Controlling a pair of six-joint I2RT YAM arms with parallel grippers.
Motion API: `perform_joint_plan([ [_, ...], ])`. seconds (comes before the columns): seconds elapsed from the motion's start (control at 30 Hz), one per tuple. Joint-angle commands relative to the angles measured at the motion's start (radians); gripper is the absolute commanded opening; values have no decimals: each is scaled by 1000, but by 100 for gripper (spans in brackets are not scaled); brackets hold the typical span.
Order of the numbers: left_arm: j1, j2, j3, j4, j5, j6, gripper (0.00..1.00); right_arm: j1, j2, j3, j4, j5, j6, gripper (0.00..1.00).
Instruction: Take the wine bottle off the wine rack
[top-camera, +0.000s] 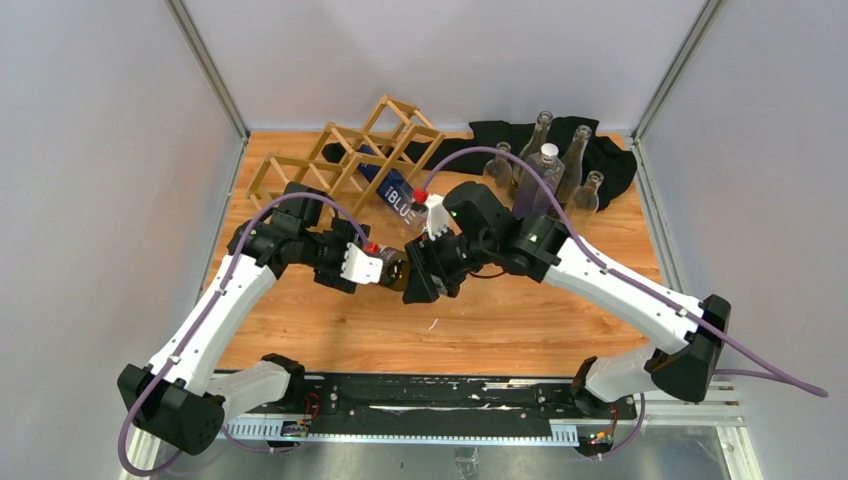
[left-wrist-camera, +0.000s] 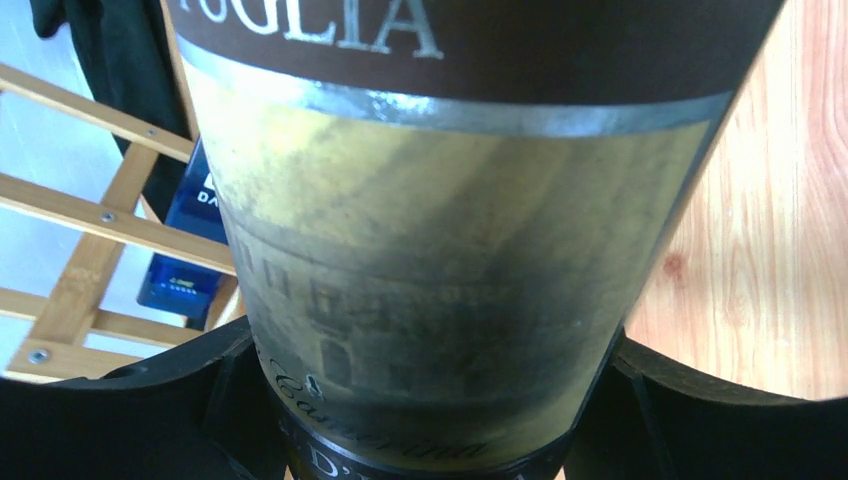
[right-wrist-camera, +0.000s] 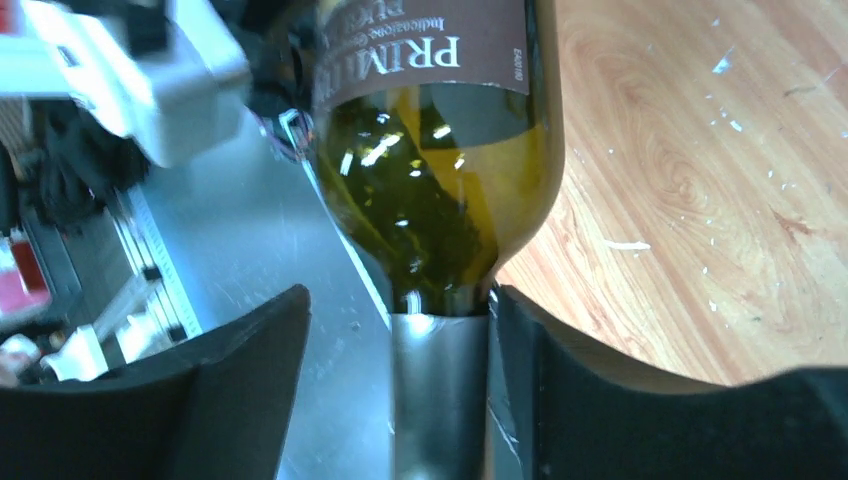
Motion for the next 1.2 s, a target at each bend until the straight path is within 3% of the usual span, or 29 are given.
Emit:
perform_joint_plan([
  [0.0, -3, -37, -19, 162, 57, -204, 0, 13, -83, -8, 111, 140, 22, 79],
  [0.1, -3, -57, -43, 226, 89, -342, 0, 11, -158, -76, 208, 267, 67, 88],
  [0.37, -3, -58, -32, 247, 179, -623, 0, 6, -327, -228, 416, 507, 116, 92],
  [0.63, -3, -77, -31, 285, 277, -886, 0, 5, -306, -278, 681, 532, 164, 92],
  [0.73, -3, -88, -33, 300, 309, -944, 0, 5, -267, -276, 801, 533, 184, 85],
  [0.9, -3, -113, -39, 307, 318, -970, 0, 5, -203, -250, 863, 560, 198, 74],
  [0.97, -3, -122, -47, 309, 323, -976, 0, 5, -187, -243, 876, 574, 197, 64],
  [1.07, -3, -125, -52, 308, 326, -980, 0, 3, -168, -230, 879, 585, 189, 40],
  [1.17, -3, -126, -59, 304, 327, -972, 0, 3, -158, -213, 858, 597, 179, 29],
])
